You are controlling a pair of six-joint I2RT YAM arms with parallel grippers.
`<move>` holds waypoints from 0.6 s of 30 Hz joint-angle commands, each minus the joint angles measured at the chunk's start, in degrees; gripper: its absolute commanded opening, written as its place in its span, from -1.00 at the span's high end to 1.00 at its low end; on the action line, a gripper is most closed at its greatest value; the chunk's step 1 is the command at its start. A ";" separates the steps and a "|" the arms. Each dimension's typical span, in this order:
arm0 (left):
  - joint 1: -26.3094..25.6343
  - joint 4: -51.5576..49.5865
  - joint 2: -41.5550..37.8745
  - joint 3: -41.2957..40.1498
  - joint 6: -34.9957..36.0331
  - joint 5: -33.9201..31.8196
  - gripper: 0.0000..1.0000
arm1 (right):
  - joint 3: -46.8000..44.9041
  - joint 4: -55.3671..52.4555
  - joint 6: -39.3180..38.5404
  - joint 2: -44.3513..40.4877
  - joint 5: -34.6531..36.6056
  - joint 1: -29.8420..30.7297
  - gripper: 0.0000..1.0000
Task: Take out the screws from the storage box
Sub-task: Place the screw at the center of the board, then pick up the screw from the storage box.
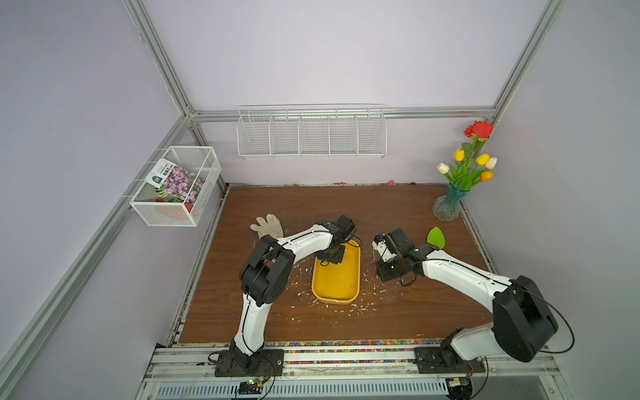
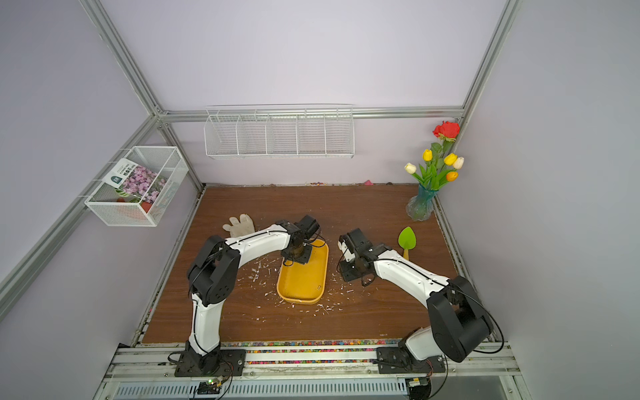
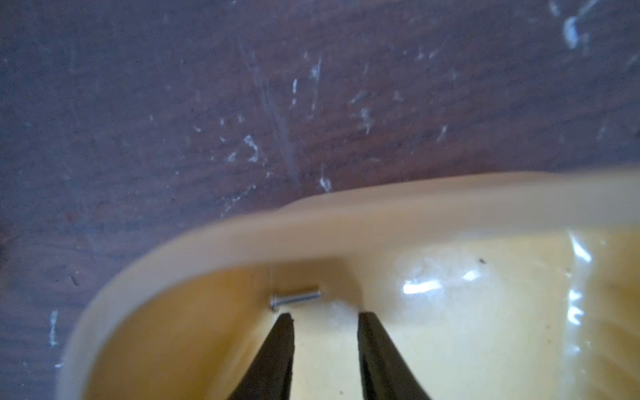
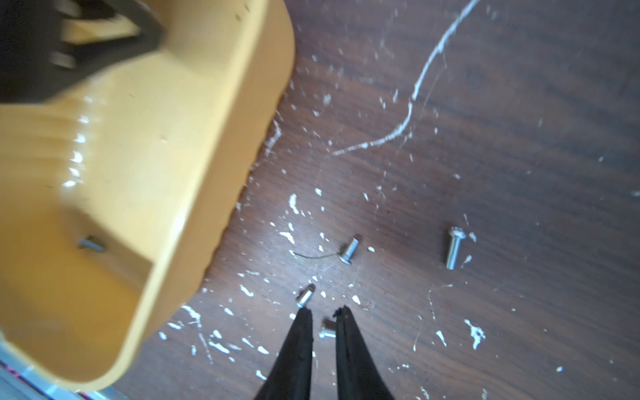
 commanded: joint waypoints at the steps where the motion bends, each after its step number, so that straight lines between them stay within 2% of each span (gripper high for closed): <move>1: -0.22 -0.55 1.70 0.79 1.12 -1.67 0.27 | 1.52 -0.19 -0.63 -1.00 -1.68 0.14 0.62; 9: -0.24 -1.26 3.50 1.89 1.52 -0.14 0.30 | 2.00 0.17 -0.98 -1.02 -3.39 0.30 0.65; 14: -0.06 -3.54 -2.68 3.48 -1.08 2.47 0.32 | 2.74 4.69 -3.24 -2.36 -6.46 0.40 0.64; 18: 1.19 -8.20 -7.42 7.28 -1.93 4.79 0.33 | 4.66 9.69 -5.50 -1.36 -8.89 0.40 0.53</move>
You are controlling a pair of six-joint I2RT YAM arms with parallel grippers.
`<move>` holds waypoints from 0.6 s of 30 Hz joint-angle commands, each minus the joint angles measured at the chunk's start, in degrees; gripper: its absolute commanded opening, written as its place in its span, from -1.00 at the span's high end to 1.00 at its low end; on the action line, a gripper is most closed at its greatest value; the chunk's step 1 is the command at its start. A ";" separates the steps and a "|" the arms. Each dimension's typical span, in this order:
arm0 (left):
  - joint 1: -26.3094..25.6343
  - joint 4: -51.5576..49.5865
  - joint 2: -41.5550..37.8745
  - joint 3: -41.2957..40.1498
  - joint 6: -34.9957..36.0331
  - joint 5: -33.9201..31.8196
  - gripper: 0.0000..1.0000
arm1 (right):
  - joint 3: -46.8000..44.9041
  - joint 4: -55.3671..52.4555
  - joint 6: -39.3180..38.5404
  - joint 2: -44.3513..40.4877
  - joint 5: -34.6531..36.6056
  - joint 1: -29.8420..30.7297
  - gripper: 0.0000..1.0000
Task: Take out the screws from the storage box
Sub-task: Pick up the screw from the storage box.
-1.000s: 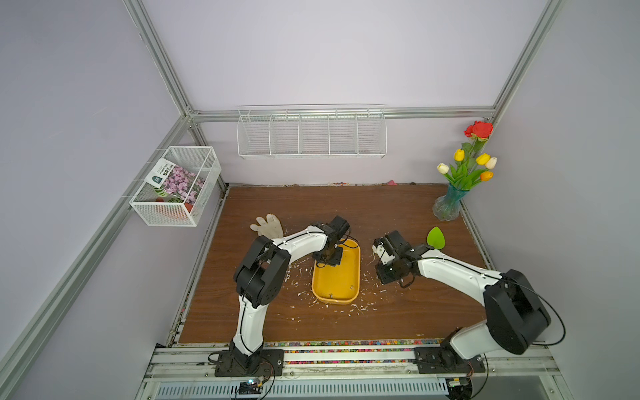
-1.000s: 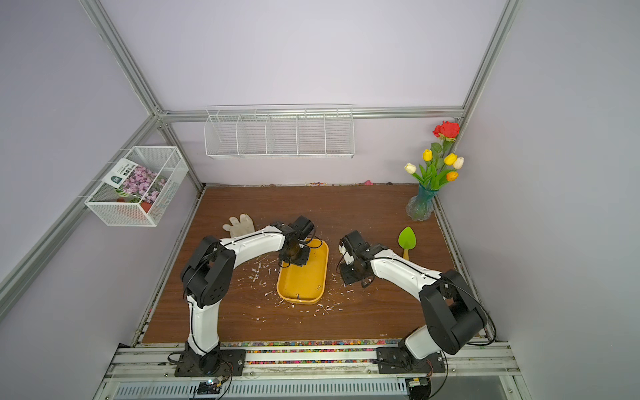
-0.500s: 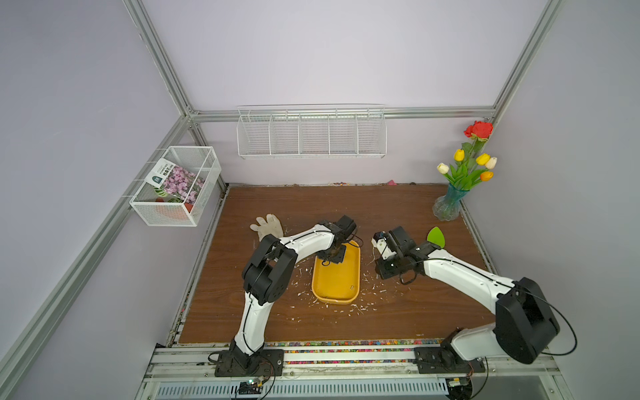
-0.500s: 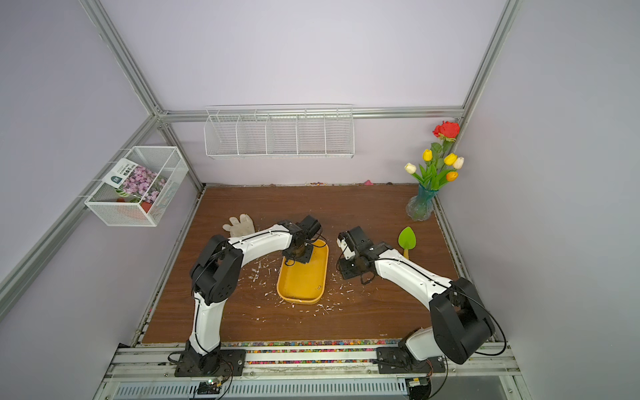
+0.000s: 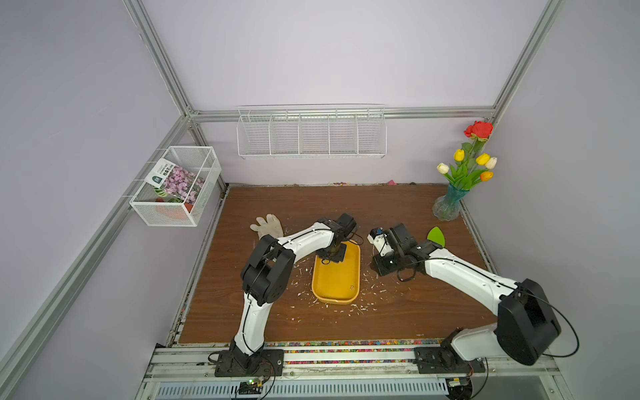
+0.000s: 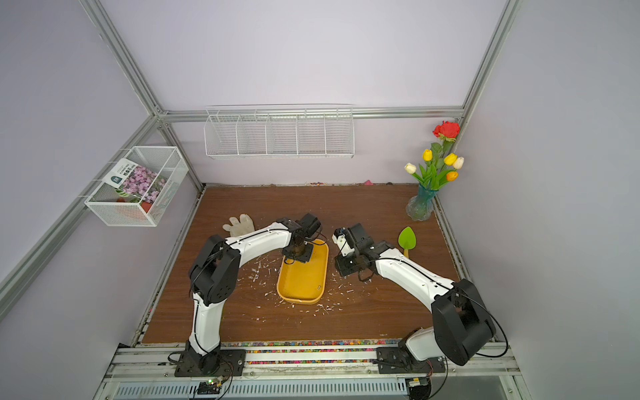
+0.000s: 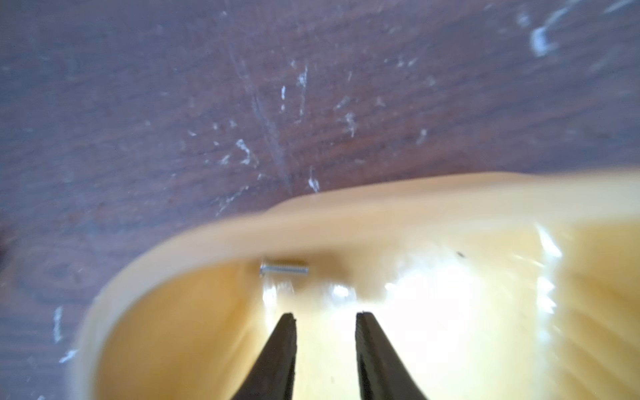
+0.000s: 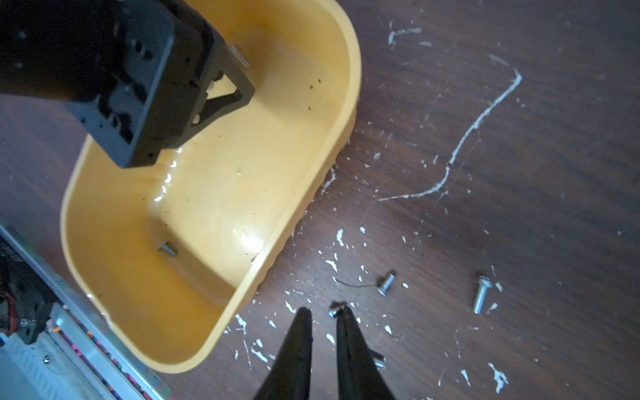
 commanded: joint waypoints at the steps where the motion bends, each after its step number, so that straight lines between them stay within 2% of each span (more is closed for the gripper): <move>1: 1.59 -3.72 -6.88 3.68 -1.84 3.16 0.32 | 3.06 5.86 -3.28 0.26 -3.56 0.33 0.51; 5: 5.69 -2.04 -12.65 -0.20 -3.85 8.11 0.32 | 5.37 9.03 -7.42 3.04 -6.08 0.38 0.36; 11: 14.62 6.58 -20.67 -11.97 -5.42 15.56 0.32 | 6.38 16.62 -24.75 8.99 -15.40 0.85 0.17; 14: 17.23 8.47 -22.01 -15.58 -5.29 17.22 0.31 | 10.80 11.81 -37.61 13.58 -18.79 1.57 0.11; 18: 18.64 12.29 -23.18 -21.41 -6.25 18.84 0.31 | 20.13 1.04 -48.11 21.68 -19.68 2.14 0.08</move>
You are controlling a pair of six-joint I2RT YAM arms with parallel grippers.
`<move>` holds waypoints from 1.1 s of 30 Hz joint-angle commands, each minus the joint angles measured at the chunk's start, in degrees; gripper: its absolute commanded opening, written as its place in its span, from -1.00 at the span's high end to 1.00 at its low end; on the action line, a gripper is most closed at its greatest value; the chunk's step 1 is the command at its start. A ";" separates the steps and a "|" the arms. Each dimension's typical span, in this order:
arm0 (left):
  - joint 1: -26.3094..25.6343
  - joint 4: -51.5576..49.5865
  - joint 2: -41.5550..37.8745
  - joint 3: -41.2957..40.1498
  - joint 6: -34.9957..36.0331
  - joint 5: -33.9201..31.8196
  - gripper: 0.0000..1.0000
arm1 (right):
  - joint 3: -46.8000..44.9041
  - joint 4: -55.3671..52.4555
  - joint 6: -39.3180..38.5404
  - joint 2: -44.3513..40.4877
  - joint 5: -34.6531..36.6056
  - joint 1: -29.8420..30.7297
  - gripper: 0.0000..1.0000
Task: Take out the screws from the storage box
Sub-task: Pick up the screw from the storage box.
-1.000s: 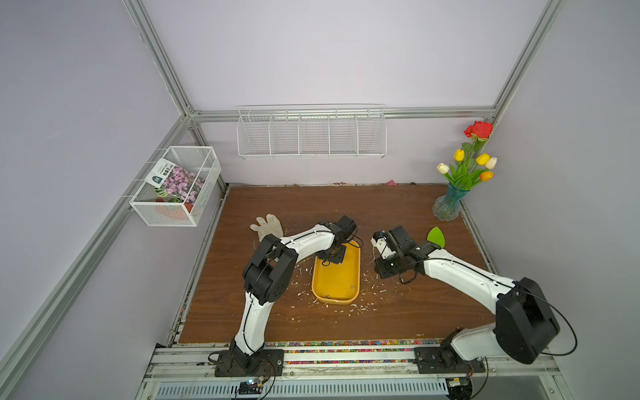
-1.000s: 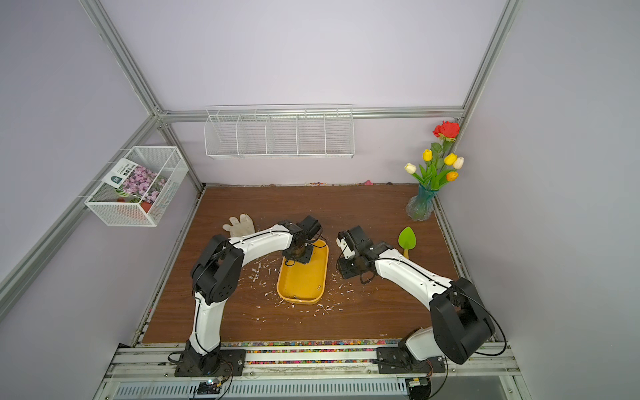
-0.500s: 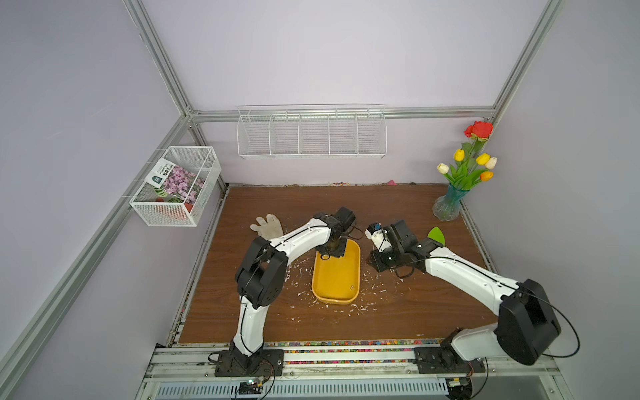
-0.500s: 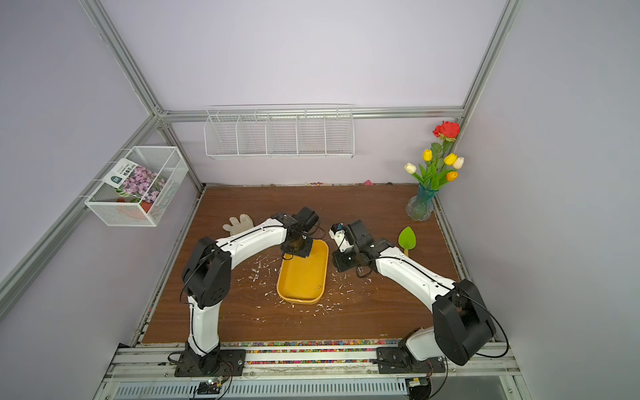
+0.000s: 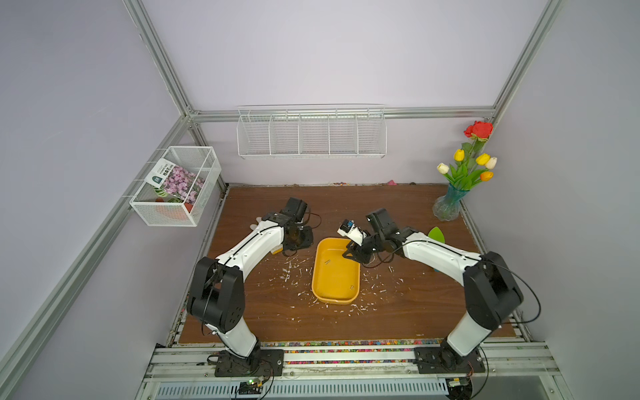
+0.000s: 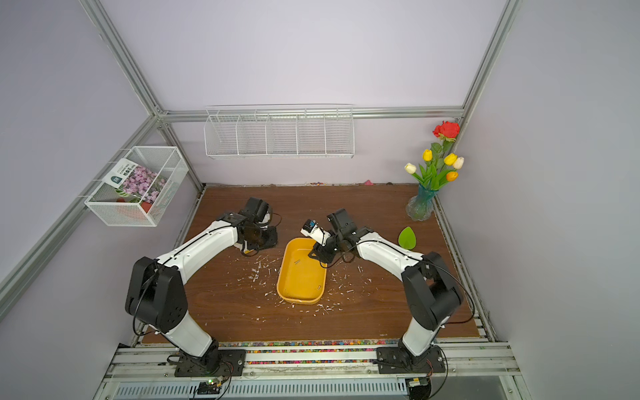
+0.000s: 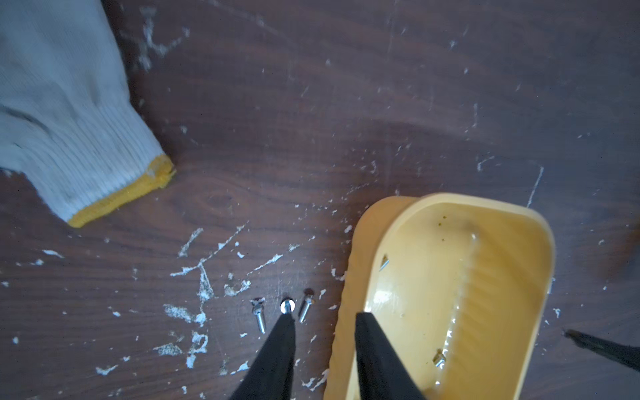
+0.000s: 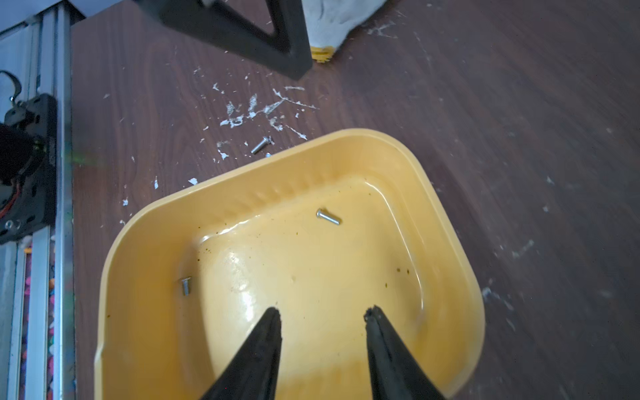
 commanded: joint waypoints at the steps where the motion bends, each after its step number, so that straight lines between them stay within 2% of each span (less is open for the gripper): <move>1: 0.66 4.80 -1.85 -3.80 -1.41 3.50 0.31 | 6.51 -8.79 -15.62 5.07 -2.64 0.69 0.08; 5: 1.17 7.76 -2.18 -7.34 -2.35 4.63 0.31 | 12.61 -15.03 -24.06 11.23 -1.55 0.78 0.10; 11: 2.37 9.29 -2.55 -9.99 -2.30 5.03 0.31 | 18.00 -18.20 -31.24 16.94 -2.05 2.31 0.12; 13: 2.98 9.92 -2.63 -10.63 -2.22 5.41 0.32 | 19.00 -17.86 -32.68 18.39 -0.10 3.86 0.12; 22: 3.86 11.51 -1.59 -12.22 -2.02 7.08 0.32 | 25.20 -17.52 -29.71 25.59 8.01 6.43 0.14; 33: 4.24 12.42 -1.25 -13.13 -1.50 8.06 0.33 | 25.60 -13.45 -22.35 26.61 13.67 6.85 0.17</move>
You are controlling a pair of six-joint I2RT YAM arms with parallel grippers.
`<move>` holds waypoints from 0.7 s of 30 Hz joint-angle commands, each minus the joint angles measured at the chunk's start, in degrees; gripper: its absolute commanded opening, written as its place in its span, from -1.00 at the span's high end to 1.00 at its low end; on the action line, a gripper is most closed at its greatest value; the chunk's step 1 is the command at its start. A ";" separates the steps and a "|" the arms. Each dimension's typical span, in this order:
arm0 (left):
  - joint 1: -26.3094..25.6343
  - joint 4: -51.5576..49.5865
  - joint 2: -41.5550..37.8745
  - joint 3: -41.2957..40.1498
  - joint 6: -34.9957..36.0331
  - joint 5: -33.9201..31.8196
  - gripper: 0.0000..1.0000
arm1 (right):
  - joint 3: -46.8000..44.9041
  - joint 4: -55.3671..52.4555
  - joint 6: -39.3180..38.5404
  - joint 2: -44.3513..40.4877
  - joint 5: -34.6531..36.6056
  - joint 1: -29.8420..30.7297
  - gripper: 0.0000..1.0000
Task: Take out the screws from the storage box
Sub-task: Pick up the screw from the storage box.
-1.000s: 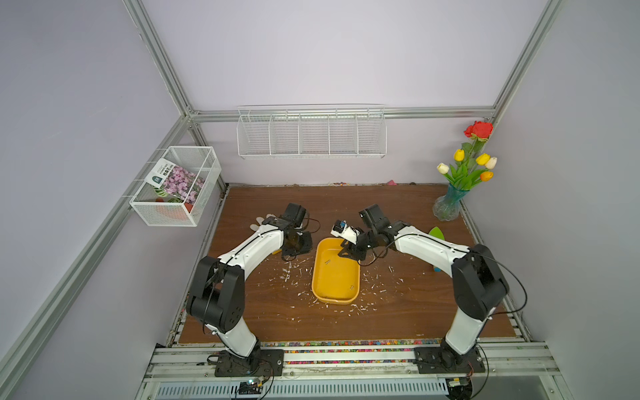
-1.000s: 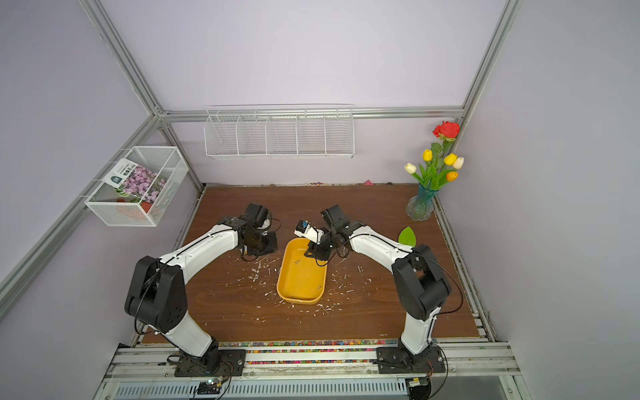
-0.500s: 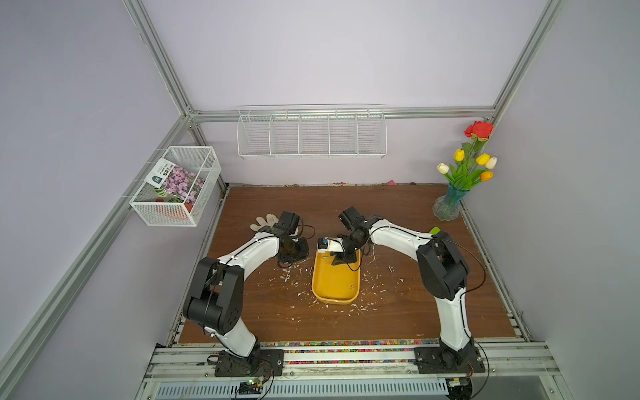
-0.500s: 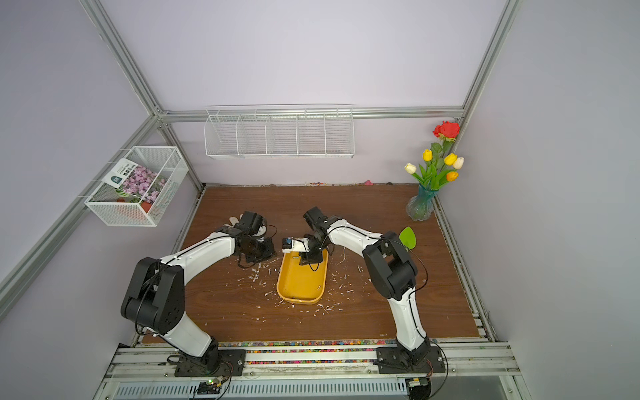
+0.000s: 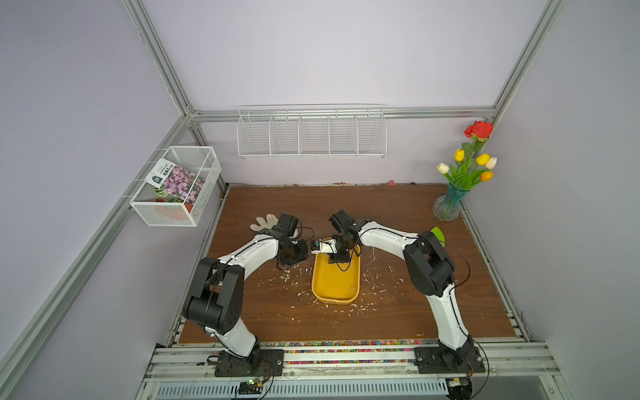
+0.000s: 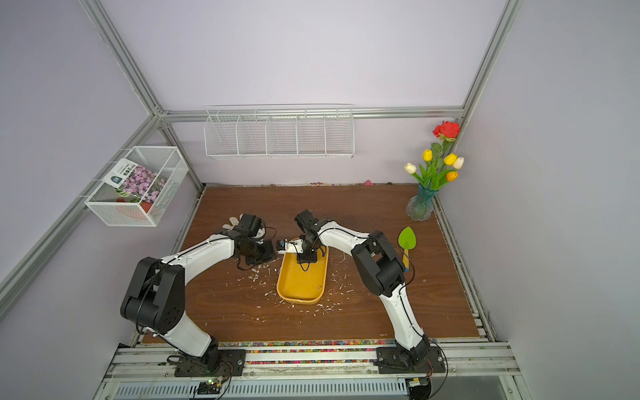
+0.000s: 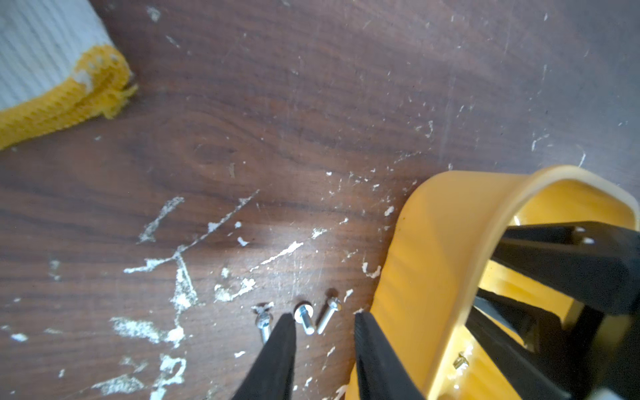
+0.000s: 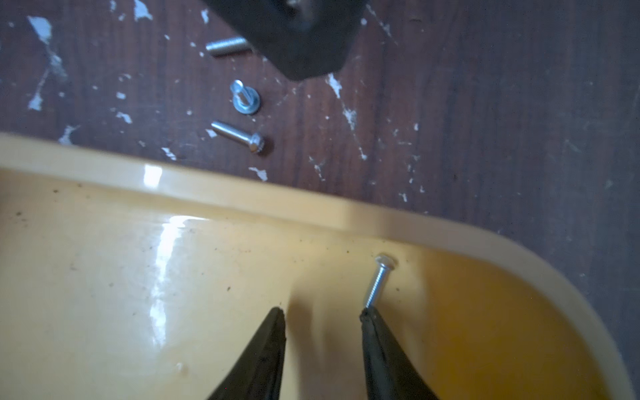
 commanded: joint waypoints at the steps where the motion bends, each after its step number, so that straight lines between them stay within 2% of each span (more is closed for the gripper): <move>1: 0.37 1.01 -0.01 -0.33 0.58 0.89 0.33 | 1.34 0.39 2.98 1.42 2.23 0.38 0.16; 11: 0.73 0.17 -0.38 -1.06 1.46 0.66 0.32 | 4.42 -2.97 3.72 4.33 3.39 1.19 0.24; 15: 0.77 0.78 -0.74 -1.70 1.15 0.96 0.32 | 4.88 -3.37 3.44 5.15 1.41 1.70 0.27; 21: 1.08 0.34 -0.64 -2.04 1.61 0.89 0.32 | 6.71 -6.85 3.65 7.00 3.54 3.01 0.35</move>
